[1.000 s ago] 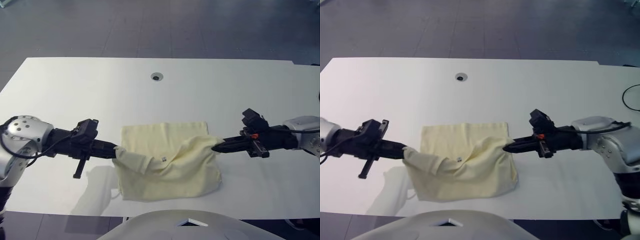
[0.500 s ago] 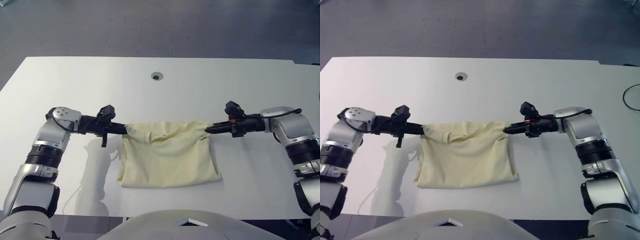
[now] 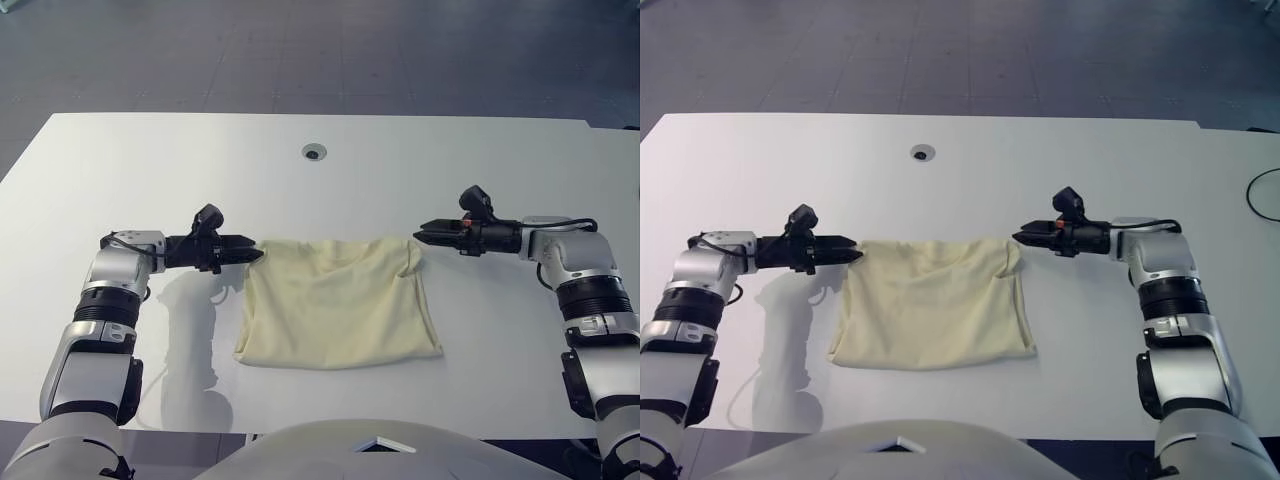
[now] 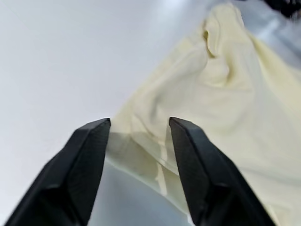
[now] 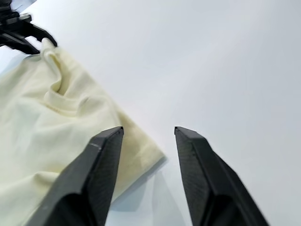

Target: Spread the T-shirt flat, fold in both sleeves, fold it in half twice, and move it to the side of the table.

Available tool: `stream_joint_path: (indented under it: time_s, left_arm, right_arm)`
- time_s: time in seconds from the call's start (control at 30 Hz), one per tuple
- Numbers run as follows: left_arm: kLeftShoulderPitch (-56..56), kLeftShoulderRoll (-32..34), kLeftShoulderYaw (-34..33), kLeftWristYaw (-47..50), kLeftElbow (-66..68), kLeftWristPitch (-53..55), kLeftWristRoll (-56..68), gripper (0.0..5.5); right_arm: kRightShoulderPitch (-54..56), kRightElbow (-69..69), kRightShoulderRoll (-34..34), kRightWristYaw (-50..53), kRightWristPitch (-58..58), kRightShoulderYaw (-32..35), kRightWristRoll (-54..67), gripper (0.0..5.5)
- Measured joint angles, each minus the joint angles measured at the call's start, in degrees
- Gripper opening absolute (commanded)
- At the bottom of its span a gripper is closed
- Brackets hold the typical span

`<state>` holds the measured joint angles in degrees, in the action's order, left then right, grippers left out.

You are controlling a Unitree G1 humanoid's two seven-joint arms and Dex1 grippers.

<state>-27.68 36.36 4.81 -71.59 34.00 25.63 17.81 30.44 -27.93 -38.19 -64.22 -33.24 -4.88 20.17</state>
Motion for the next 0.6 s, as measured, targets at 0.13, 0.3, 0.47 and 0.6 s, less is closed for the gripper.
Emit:
stream_joint_path:
  time_s: [0.13, 0.3, 0.47, 0.6]
  left_arm:
    - [3.33, -1.71, -4.55, 6.14, -10.41, 2.36, 2.93, 3.68]
    - [10.69, -2.06, -7.45, 9.73, -31.58, 7.18, 8.98, 3.49]
    - [25.12, 4.05, -2.42, 7.13, -51.19, 8.65, 8.65, 2.67]
    - [30.15, 8.1, 4.81, 6.29, -52.41, 3.23, 0.94, 1.9]
  right_arm:
    - [-3.06, 11.72, 0.0, 0.88, -4.35, 2.09, 2.9, 2.33]
    - [-8.64, 24.61, -0.05, 0.21, -10.01, 1.3, 6.41, 1.5]
    - [-9.57, 24.78, 2.01, 2.12, -11.56, -3.34, 4.86, 0.71]
    - [-6.85, 12.88, 5.85, 4.48, -7.88, -7.09, -0.11, 0.0]
